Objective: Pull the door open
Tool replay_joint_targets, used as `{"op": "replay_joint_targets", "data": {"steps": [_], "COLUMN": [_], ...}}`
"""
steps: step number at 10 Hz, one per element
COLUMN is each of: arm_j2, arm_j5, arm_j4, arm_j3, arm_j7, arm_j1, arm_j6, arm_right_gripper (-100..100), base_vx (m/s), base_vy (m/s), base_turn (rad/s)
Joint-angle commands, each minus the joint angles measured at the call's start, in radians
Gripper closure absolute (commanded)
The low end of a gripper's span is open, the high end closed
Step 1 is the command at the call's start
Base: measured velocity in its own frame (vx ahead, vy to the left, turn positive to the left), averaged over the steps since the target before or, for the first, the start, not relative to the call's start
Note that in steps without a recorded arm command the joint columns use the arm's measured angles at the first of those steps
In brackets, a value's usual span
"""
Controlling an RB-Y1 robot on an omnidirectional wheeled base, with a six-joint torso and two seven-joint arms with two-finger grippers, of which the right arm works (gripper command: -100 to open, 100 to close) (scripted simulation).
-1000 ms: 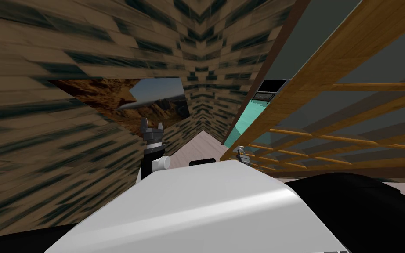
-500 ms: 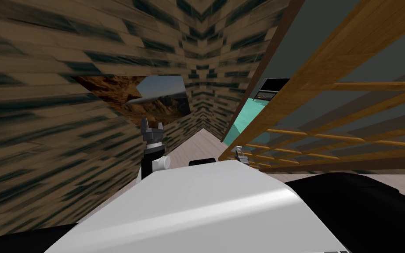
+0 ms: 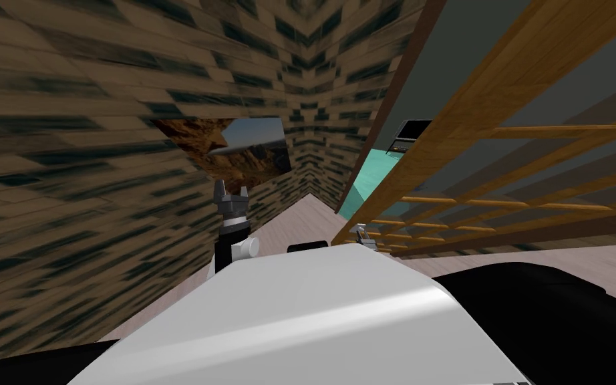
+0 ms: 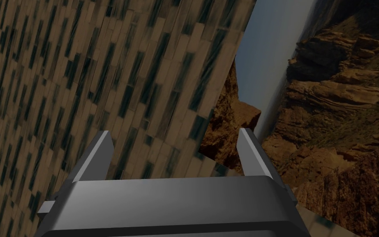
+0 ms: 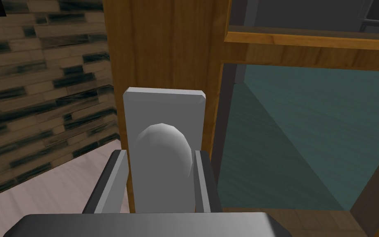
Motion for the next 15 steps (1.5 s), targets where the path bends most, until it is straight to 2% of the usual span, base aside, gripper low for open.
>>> {"op": "replay_joint_targets", "data": {"steps": [1,7,8,10,11,15], "arm_j2": [-0.004,-0.031,-0.023,-0.019,-0.022,-0.011], "arm_j5": [0.006,0.038,0.028,0.019,0.021,0.011], "arm_j4": [0.004,0.045,0.047,0.048,0.043,0.044], "arm_j3": [0.009,0.052,0.045,0.041,0.041,0.017], "arm_j7": [-0.007,-0.05,-0.044,-0.042,-0.041,-0.032], "arm_j1": [0.002,-0.003,0.008,0.024,0.019,-0.015], "arm_j6": [-0.009,-0.061,-0.068,-0.081,-0.071,-0.034], "arm_right_gripper": [100,100,-100,-100,-100,-100], "base_vx": [-0.205,-0.219,-0.194,-0.195,-0.09,0.211], "base_vy": [-0.026,-0.023,0.085,0.096,0.04,-0.032], "base_turn": [0.108,0.115,-0.131,-0.153,-0.033,0.054]}}
